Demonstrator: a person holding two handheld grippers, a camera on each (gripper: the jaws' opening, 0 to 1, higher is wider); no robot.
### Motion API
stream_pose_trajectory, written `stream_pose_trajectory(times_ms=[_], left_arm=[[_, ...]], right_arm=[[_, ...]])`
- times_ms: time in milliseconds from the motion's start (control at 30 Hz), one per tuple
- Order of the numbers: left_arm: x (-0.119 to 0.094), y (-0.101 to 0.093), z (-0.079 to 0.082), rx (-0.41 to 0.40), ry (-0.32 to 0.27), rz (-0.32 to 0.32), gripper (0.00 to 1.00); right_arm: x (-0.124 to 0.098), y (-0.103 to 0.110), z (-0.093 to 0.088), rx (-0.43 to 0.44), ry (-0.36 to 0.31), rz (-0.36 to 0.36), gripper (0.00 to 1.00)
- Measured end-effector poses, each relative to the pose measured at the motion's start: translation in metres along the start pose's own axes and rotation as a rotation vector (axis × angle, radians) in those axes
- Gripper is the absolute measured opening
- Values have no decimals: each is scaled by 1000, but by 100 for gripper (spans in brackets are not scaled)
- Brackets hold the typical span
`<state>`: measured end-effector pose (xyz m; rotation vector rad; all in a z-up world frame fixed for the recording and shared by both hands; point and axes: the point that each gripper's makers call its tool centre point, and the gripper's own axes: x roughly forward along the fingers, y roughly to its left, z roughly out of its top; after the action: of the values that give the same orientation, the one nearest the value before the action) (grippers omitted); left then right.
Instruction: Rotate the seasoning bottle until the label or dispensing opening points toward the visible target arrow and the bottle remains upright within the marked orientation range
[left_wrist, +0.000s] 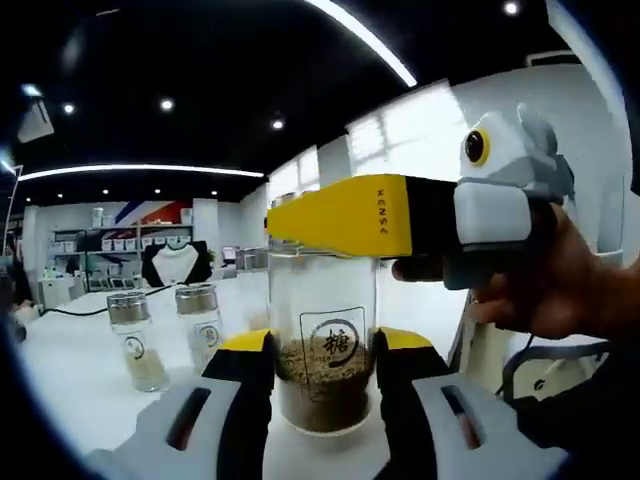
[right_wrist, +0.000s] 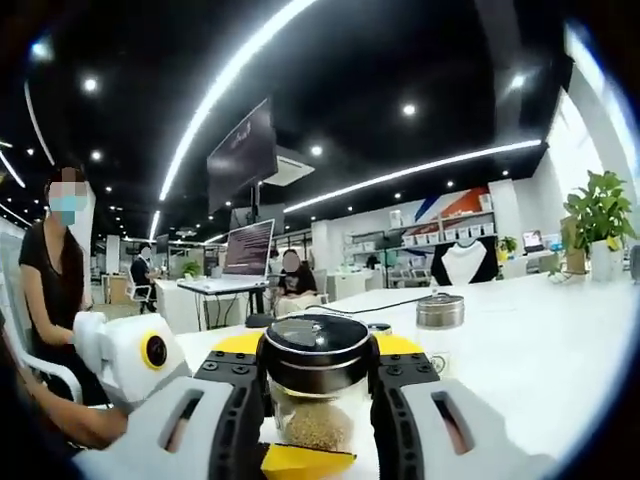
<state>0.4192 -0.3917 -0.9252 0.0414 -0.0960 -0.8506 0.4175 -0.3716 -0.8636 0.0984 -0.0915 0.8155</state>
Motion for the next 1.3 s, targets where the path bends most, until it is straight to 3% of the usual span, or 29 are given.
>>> stream_pose_trajectory(times_ms=[100,233,367,467,667,833,1000,1300], left_arm=[[-1,-1,-4,-39,33,-29,43],[-2,-6,-3,-46,41,-81,43],[-4,-11,-3,-33,56,-105,43],[-3,-10,-5,2,78,-80,42],[-3,3,-5,45,73,38,42],[-2,6,-5,25,59,93,42],[-2,15,-11,122,109,222,42],[-3,14,-6,81,61,293,42]], right_arm=[[-1,8,-3,-19,36,77,37],[-4,18,1,-71,27,165,37],[-8,17,0,-34,24,198,37],[-7,17,-1,-41,27,201,37],[-2,12,1,-64,27,140,37],[4,7,-1,-34,14,55,37],[8,3,-8,-34,45,-22,38],[9,3,-4,-35,-3,-93,38]])
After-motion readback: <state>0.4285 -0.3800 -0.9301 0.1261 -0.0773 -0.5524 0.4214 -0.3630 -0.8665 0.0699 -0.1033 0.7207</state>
